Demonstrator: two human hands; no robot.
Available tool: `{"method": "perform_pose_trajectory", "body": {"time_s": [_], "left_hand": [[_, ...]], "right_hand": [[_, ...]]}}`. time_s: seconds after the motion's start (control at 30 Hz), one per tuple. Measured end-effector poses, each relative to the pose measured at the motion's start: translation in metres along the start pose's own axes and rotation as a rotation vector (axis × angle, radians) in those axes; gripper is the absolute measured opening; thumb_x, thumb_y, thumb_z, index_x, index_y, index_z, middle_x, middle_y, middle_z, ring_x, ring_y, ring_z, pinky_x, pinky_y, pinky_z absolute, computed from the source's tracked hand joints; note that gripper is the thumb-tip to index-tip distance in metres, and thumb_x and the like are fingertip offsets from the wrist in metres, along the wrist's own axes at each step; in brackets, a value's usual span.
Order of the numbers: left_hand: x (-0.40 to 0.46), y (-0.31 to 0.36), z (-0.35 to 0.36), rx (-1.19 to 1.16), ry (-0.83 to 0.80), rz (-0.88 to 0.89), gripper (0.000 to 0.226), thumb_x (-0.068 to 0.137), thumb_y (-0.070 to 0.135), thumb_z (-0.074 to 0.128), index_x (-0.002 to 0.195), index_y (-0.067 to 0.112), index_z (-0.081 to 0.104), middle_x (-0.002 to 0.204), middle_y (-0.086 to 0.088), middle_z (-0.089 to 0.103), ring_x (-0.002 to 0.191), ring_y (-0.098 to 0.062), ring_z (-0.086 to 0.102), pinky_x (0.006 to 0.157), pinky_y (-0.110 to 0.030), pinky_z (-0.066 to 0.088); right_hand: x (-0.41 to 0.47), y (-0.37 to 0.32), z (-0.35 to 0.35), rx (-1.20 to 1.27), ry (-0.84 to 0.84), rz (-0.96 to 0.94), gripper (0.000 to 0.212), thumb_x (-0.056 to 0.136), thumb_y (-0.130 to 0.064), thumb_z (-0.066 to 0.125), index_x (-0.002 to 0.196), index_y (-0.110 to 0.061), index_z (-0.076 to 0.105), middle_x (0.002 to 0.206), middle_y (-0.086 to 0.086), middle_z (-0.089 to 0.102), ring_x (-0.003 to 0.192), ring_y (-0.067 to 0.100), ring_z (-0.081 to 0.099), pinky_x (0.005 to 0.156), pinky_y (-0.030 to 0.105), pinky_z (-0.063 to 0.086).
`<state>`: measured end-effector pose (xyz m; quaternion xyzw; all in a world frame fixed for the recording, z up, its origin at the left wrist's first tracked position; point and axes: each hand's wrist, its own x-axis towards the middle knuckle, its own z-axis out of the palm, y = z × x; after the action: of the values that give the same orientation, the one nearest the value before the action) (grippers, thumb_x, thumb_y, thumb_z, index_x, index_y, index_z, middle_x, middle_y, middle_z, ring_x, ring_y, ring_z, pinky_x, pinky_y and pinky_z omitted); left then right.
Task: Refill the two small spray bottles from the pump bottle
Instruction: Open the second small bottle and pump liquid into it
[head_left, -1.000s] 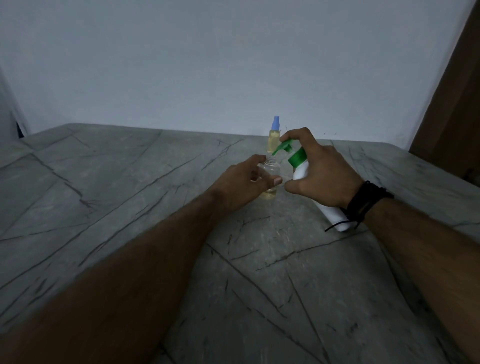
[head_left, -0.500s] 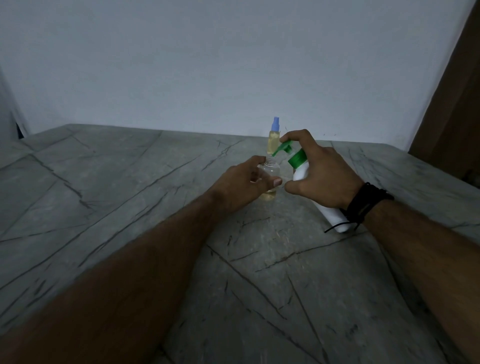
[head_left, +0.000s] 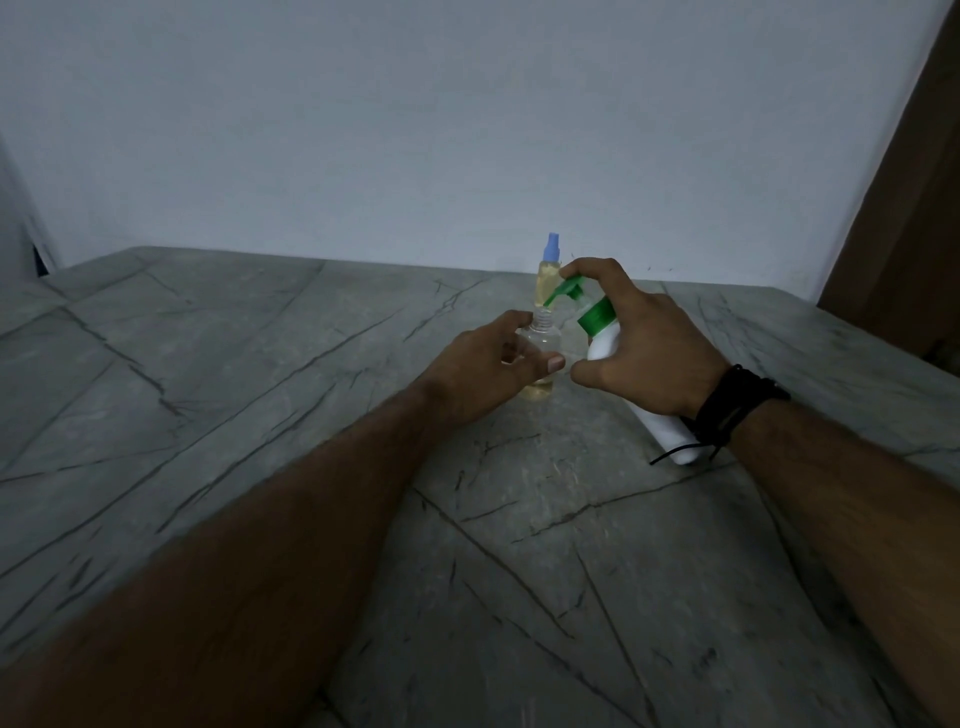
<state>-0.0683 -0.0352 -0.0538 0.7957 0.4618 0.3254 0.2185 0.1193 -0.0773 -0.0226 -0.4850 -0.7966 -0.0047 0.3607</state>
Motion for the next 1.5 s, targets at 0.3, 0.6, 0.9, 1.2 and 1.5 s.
{"method": "perform_pose_trajectory", "body": {"time_s": [0.3, 0.6, 0.9, 1.2, 1.5], "left_hand": [[-0.0003, 0.0007, -0.0003, 0.002, -0.005, 0.007, 0.061, 0.088, 0.053, 0.06, 0.139, 0.026, 0.042, 0.119, 0.007, 0.063, 0.107, -0.008, 0.055, 0.086, -0.024, 0.041], [0.0017, -0.0016, 0.0011, 0.017, 0.0, -0.01, 0.064, 0.086, 0.057, 0.059, 0.14, 0.028, 0.04, 0.124, 0.007, 0.062, 0.111, -0.009, 0.056, 0.086, -0.025, 0.042], [0.0003, -0.0004, 0.0004, -0.007, -0.007, -0.018, 0.063, 0.086, 0.058, 0.059, 0.139, 0.028, 0.041, 0.12, 0.009, 0.064, 0.114, -0.011, 0.056, 0.096, -0.031, 0.045], [0.0016, -0.0008, 0.0009, 0.002, -0.004, -0.019, 0.064, 0.086, 0.059, 0.059, 0.139, 0.029, 0.041, 0.121, 0.01, 0.063, 0.114, -0.01, 0.056, 0.087, -0.024, 0.039], [0.0015, -0.0017, 0.0013, 0.0, -0.01, -0.019, 0.063, 0.086, 0.058, 0.059, 0.139, 0.029, 0.041, 0.123, 0.008, 0.063, 0.115, -0.012, 0.056, 0.095, -0.031, 0.045]], "right_hand": [[0.0008, 0.0006, 0.0007, 0.001, -0.006, 0.007, 0.073, 0.068, -0.024, 0.077, 0.129, -0.036, 0.04, 0.074, -0.004, 0.062, 0.063, 0.014, 0.059, 0.058, 0.028, 0.044], [-0.0002, -0.0008, 0.0006, 0.007, -0.018, 0.001, 0.075, 0.067, -0.023, 0.077, 0.13, -0.036, 0.04, 0.075, -0.008, 0.06, 0.063, 0.009, 0.057, 0.057, 0.023, 0.039], [-0.0008, -0.0011, -0.0007, 0.006, -0.004, 0.0, 0.077, 0.067, -0.022, 0.077, 0.132, -0.039, 0.039, 0.07, -0.007, 0.06, 0.061, 0.007, 0.056, 0.057, 0.02, 0.041], [-0.0008, -0.0016, -0.0001, 0.008, -0.004, 0.006, 0.076, 0.067, -0.022, 0.077, 0.131, -0.038, 0.04, 0.07, -0.008, 0.059, 0.061, 0.008, 0.056, 0.057, 0.022, 0.04], [-0.0011, -0.0031, -0.0002, 0.001, -0.005, 0.002, 0.073, 0.067, -0.022, 0.077, 0.129, -0.035, 0.041, 0.071, -0.011, 0.058, 0.062, 0.008, 0.056, 0.057, 0.023, 0.039]]}}
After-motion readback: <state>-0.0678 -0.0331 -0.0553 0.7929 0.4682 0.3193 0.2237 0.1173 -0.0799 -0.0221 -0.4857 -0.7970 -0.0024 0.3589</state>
